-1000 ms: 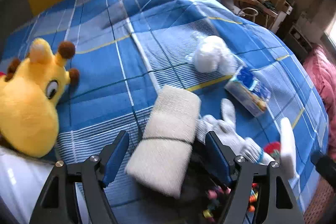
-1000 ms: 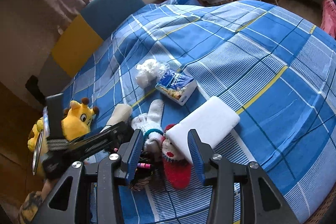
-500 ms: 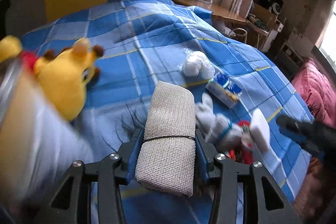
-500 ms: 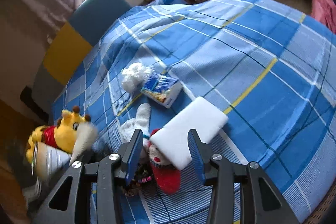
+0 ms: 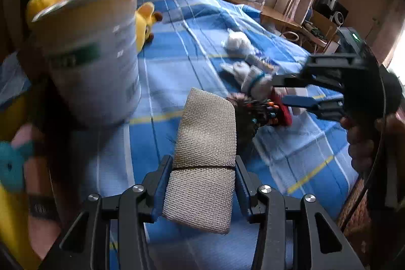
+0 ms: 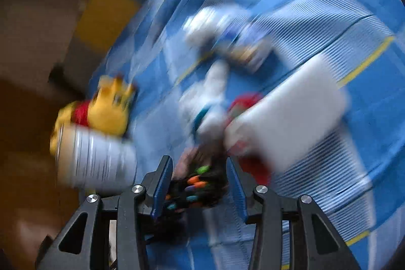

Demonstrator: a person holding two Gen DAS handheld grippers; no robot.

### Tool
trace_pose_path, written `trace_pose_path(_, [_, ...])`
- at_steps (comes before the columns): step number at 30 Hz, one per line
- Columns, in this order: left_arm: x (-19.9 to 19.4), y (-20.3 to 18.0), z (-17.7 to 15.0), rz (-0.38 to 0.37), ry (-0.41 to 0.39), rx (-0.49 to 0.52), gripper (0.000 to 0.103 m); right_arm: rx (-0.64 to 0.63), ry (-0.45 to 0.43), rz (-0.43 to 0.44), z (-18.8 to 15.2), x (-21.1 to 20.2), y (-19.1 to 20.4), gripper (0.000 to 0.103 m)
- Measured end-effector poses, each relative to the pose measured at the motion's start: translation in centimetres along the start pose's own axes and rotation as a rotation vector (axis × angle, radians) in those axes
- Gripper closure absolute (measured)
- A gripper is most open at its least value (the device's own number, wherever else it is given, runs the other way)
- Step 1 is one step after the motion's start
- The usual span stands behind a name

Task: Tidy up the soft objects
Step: 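Grasp the black hair ties with the right tool while the left tool holds the beige cloth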

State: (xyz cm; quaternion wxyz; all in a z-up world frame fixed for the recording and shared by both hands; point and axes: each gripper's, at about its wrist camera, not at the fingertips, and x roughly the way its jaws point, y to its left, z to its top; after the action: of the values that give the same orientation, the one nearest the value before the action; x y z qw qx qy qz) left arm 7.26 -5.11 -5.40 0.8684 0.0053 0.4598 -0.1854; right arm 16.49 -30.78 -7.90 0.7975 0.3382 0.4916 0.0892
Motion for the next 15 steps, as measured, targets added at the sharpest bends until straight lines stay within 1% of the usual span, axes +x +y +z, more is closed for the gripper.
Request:
trace_pose_path(3, [-0.3,0.0,-1.5,0.004,0.012,-0.006,0.056,-0.067,0.082,-0.011,-0.9,1.5,1.3,0.059])
trace_pose_path(5, [-0.5,-0.1,-2.3,0.004,0.014,0.001,0.056,-0.083,0.087,-0.034,-1.2,1.7,1.5,0.059])
trace_pose_path(8, [-1.0,-0.3,-3.6,0.007,0.014,0.028,0.056,-0.063,0.094,-0.009,-1.0,1.8,1.1,0.059])
trace_pose_path(10, [-1.3,-0.1,-4.3,0.005,0.023,0.029,0.056,-0.074,0.104,0.013,-1.1,1.8,1.3,0.059])
trace_pose_path(12, [-1.3,0.2,-5.1,0.007,0.039,0.025,0.056,-0.098,0.136,0.030,-1.5,2.1,1.9,0.057])
trace_pose_path(15, [-1.4,0.7,-6.1,0.014,0.061,0.020,0.056,-0.164,0.147,-0.020,-2.1,2.7,2.8,0.051])
